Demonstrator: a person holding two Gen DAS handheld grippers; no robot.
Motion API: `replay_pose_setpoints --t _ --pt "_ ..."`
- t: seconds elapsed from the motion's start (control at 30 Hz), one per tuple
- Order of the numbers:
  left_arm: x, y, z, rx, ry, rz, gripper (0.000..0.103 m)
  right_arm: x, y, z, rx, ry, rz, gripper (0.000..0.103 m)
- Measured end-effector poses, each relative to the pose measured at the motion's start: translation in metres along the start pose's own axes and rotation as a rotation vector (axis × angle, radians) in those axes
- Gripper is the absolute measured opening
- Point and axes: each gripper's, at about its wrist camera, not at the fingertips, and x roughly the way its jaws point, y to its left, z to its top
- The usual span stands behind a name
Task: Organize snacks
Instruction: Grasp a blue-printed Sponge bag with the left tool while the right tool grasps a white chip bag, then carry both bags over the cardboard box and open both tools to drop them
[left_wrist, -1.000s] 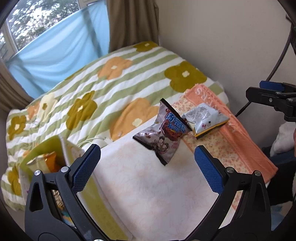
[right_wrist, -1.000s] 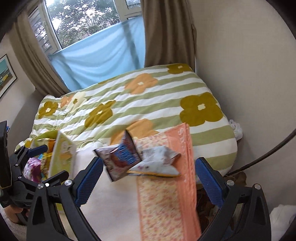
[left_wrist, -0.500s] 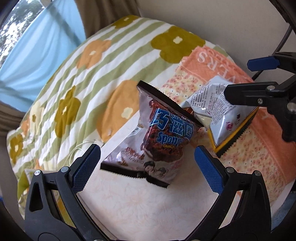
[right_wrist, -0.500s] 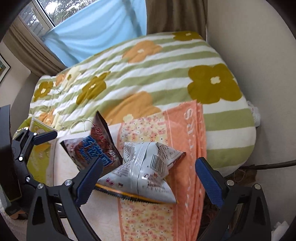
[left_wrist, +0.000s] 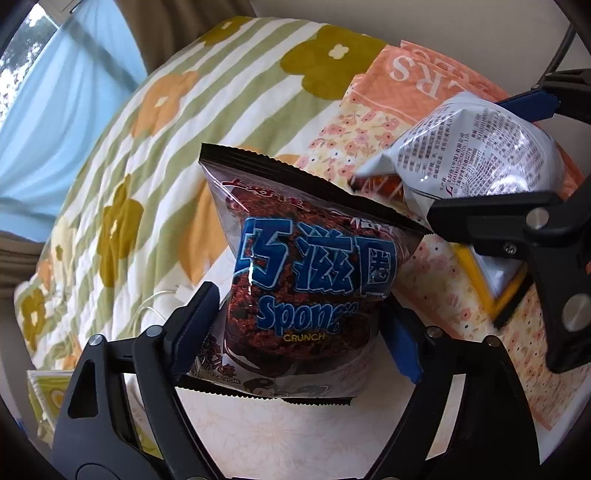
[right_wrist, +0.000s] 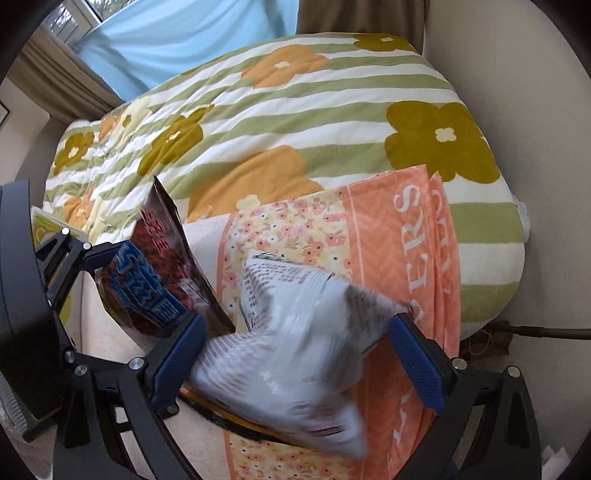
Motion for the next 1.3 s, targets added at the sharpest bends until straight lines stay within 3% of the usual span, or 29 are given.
replay_pose_setpoints --t 0.07,0.23,0.37,0.5,0.6,1.0,1.3 --pt "0.001 0.003 -0.002 -0.011 0.01 -0.011 0.063 0.003 0.001 -0.001 -0.008 0.01 -0.006 0.099" --pt "-0.003 0.013 -0.01 -0.069 0.016 -0.02 0.055 0.01 -0.002 -0.006 0.007 0.037 -0.005 0.095" --pt "-0.008 0.02 -0.02 -0.123 0.026 -0.023 0.055 0.014 -0.003 -0.008 0.013 0.054 0.016 0.086" --pt "-0.012 0.028 -0.028 -0.187 0.038 -0.016 0.055 0.015 0.002 -0.009 0.006 0.055 0.036 0.069" --pt "-0.018 0.035 -0.034 -0.245 0.03 -0.023 0.055 0.013 0.007 -0.011 -0.008 0.039 0.026 0.064" --pt "-0.096 0.063 -0.054 -0.413 -0.076 0.026 0.055 -0.037 0.027 -0.009 -0.071 -0.055 0.049 0.062" --pt "-0.185 0.102 -0.101 -0.584 -0.171 0.116 0.055 -0.092 0.089 -0.005 -0.233 -0.168 0.116 0.062"
